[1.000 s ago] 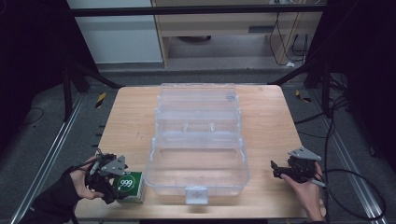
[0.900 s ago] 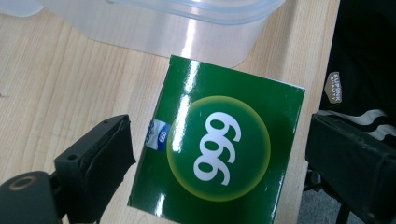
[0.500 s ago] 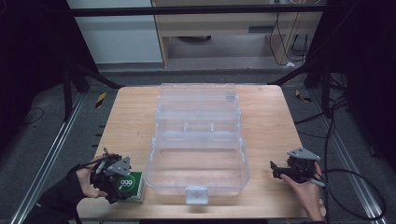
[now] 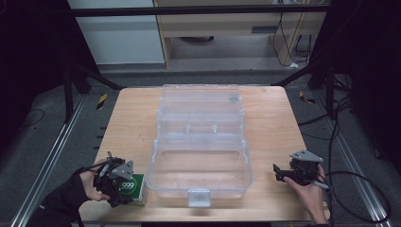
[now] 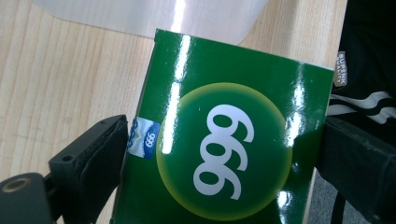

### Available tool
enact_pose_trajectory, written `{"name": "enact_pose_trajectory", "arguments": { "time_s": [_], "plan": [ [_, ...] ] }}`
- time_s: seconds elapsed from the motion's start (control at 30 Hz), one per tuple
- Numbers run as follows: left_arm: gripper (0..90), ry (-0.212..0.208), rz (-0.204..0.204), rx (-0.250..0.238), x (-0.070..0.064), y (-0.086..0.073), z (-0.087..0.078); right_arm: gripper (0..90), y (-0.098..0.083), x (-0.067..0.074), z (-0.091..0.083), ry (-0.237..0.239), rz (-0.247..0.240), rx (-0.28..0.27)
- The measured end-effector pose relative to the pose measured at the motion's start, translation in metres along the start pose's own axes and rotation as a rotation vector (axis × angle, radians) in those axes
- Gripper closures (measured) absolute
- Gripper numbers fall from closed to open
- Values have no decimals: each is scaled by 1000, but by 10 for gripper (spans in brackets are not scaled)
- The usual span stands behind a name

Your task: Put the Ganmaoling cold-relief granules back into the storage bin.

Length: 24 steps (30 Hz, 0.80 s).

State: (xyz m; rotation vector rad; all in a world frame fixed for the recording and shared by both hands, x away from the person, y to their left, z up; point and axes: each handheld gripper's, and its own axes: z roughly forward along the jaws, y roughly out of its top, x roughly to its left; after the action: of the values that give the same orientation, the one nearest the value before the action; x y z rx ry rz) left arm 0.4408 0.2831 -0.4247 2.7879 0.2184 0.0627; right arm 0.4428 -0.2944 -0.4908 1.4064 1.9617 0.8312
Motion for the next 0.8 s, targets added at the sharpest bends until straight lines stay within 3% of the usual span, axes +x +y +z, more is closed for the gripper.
{"name": "enact_pose_trajectory", "arguments": {
  "time_s": [0.37,0.8],
  "plan": [
    [51,-11,9,19,2,-2,11,5,0,1,1,5,-9,10],
    [113,-15,0,22,2,-3,10,5,-1,1,2,9,-20,22]
  ]
}}
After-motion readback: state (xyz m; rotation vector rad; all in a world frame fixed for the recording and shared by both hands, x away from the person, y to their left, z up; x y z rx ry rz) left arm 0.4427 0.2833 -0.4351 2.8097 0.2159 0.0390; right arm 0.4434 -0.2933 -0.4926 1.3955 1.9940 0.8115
